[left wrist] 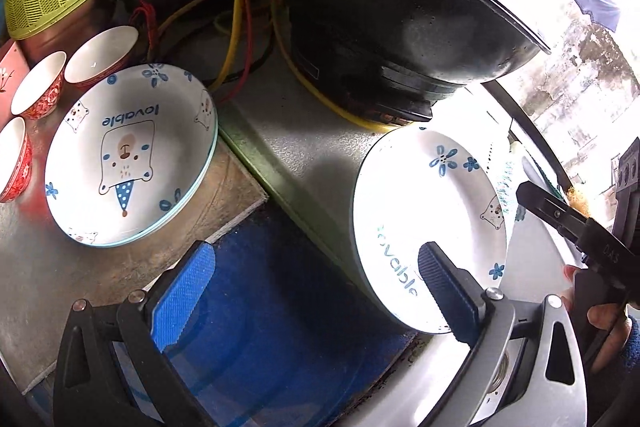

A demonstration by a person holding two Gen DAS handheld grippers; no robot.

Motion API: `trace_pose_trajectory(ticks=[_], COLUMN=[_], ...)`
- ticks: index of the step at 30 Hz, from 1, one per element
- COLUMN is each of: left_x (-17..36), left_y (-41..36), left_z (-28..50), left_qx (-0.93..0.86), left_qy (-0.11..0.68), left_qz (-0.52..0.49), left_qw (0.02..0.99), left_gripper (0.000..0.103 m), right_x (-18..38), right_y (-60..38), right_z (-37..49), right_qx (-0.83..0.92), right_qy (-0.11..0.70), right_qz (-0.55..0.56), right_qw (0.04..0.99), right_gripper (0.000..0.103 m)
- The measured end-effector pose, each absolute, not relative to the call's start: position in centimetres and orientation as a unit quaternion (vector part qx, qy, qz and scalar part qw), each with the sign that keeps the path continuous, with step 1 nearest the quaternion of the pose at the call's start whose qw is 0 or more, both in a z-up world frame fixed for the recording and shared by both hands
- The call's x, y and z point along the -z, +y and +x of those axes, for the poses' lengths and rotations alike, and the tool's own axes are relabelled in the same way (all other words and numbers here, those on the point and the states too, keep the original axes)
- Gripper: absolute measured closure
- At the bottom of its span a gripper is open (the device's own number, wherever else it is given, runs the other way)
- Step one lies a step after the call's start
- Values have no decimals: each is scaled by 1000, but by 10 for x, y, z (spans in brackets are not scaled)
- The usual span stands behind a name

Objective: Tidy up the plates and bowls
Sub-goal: 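Grasp the rim of the bear-print 'lovable' plate with the right gripper, then carry the bear-print plate over the worktop toward the leaf-pattern plate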

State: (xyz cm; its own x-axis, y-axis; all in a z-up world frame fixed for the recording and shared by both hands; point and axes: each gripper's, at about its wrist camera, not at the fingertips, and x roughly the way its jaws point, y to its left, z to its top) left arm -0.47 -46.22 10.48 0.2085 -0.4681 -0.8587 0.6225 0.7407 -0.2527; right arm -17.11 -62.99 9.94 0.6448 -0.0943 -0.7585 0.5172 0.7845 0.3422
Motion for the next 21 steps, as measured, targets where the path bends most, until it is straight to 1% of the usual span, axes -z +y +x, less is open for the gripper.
trace_pose_trajectory(ticks=[1, 2, 3, 5, 6, 8, 9, 10, 11, 12, 13, 14, 15, 16, 17, 19, 21], left_x=[-103, -101, -98, -94, -92, -88, -86, -83, -81, -78, -74, -71, -67, -64, -60, -55, -57], left_y=[-465, -468, -472, -479, -483, -490, -493, -497, -500, -503, -505, -506, -507, -508, -509, -510, -515], left_z=[-4, -3, -2, -1, -1, -1, -2, -4, -5, -5, -5, -5, -5, -4, -4, -4, -9], left_qx=[352, 352, 352, 352, 352, 355, 357, 358, 360, 359, 359, 359, 358, 356, 355, 362, 375], left_qy=[524, 526, 529, 532, 534, 538, 540, 541, 543, 546, 550, 554, 559, 563, 568, 576, 571], left_qz=[70, 67, 66, 68, 71, 71, 74, 81, 89, 95, 97, 97, 96, 96, 97, 94, 104], left_qw=[773, 771, 770, 767, 765, 761, 759, 757, 753, 751, 748, 745, 742, 739, 736, 727, 723], left_gripper=[2, 3, 7, 15, 18, 21, 26, 38, 45, 50, 51, 51, 56, 62, 65, 76, 86], right_x=[-97, -94, -91, -84, -80, -72, -69, -66, -62, -59, -56, -53, -51, -48, -47, -44, -43], right_y=[-635, -640, -645, -652, -655, -659, -661, -662, -663, -664, -664, -663, -662, -660, -659, -657, -657], right_z=[-173, -175, -175, -174, -173, -171, -170, -169, -168, -168, -168, -168, -168, -168, -168, -167, -167], right_qx=[176, 173, 169, 160, 158, 151, 147, 146, 143, 140, 139, 136, 134, 132, 129, 128, 132], right_qy=[379, 376, 377, 381, 384, 390, 393, 396, 400, 405, 410, 413, 416, 418, 420, 423, 422], right_qz=[283, 290, 296, 304, 307, 314, 317, 320, 323, 325, 326, 326, 327, 328, 329, 328, 325], right_qw=[864, 863, 861, 858, 857, 852, 851, 848, 845, 843, 841, 839, 838, 837, 836, 835, 836], right_gripper=[3, 8, 12, 23, 25, 38, 43, 55, 67, 71, 75, 76, 77, 81, 85, 86, 90])
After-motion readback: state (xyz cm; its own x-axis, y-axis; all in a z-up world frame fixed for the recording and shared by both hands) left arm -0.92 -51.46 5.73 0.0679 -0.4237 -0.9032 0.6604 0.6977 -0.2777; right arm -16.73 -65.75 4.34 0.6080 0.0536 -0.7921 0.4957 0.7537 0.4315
